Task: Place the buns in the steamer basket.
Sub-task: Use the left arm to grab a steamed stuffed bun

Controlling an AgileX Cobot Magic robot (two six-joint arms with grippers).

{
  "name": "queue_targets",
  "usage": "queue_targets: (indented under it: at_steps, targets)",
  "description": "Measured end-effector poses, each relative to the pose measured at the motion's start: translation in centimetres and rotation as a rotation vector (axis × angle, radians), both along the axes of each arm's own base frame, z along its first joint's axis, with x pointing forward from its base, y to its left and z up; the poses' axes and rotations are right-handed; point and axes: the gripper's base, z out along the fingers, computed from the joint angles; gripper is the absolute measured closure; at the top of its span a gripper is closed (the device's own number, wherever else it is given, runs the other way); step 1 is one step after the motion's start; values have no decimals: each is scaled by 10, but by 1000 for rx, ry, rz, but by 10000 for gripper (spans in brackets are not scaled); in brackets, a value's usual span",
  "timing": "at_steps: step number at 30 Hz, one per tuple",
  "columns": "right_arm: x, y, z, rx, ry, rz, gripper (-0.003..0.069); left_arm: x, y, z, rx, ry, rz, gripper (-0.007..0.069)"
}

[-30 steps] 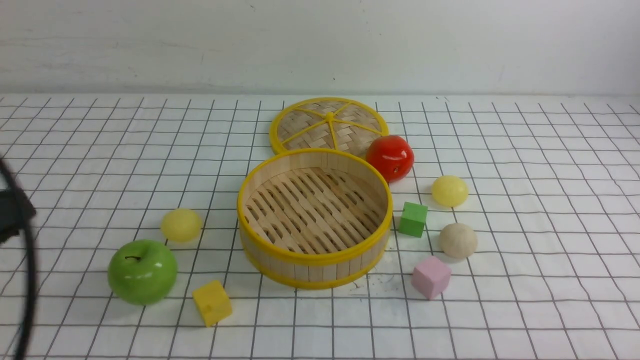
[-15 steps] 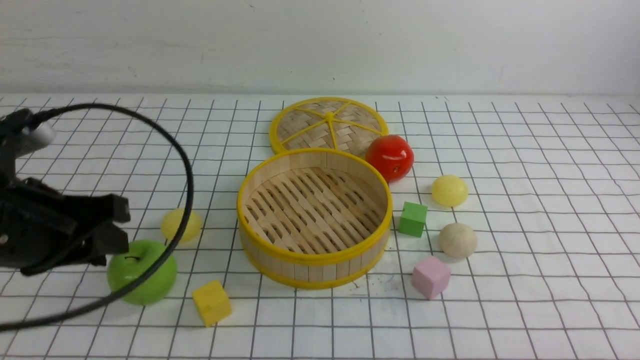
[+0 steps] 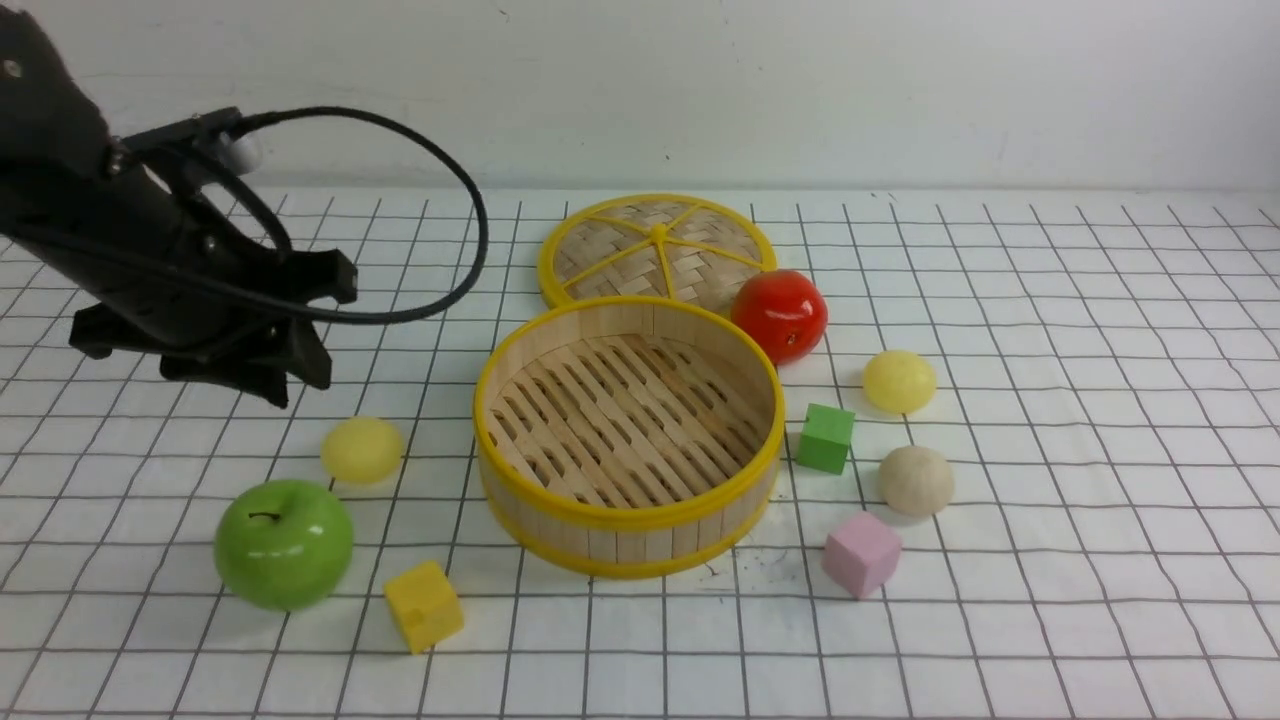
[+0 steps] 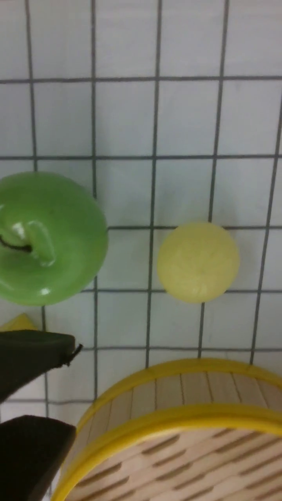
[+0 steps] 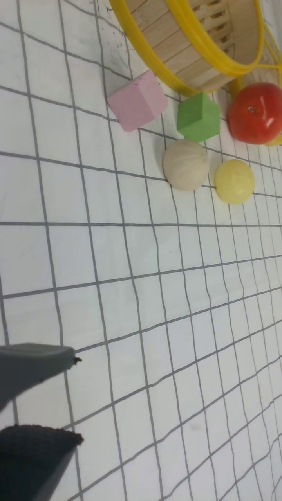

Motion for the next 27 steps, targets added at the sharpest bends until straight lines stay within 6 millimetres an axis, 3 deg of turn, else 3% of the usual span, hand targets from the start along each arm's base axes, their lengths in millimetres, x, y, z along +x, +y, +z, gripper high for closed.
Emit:
queue_targets:
  at_steps: [11,17,27]
  targets:
    - [0,0,0,0,0,0,418,54,-36,-41,213,25,-28,386]
    - [0,0,0,0,0,0,418,63,-36,-65,259,69,-20,386]
    - [0,0,0,0,0,0,418,73,-36,-86,274,63,-6,386]
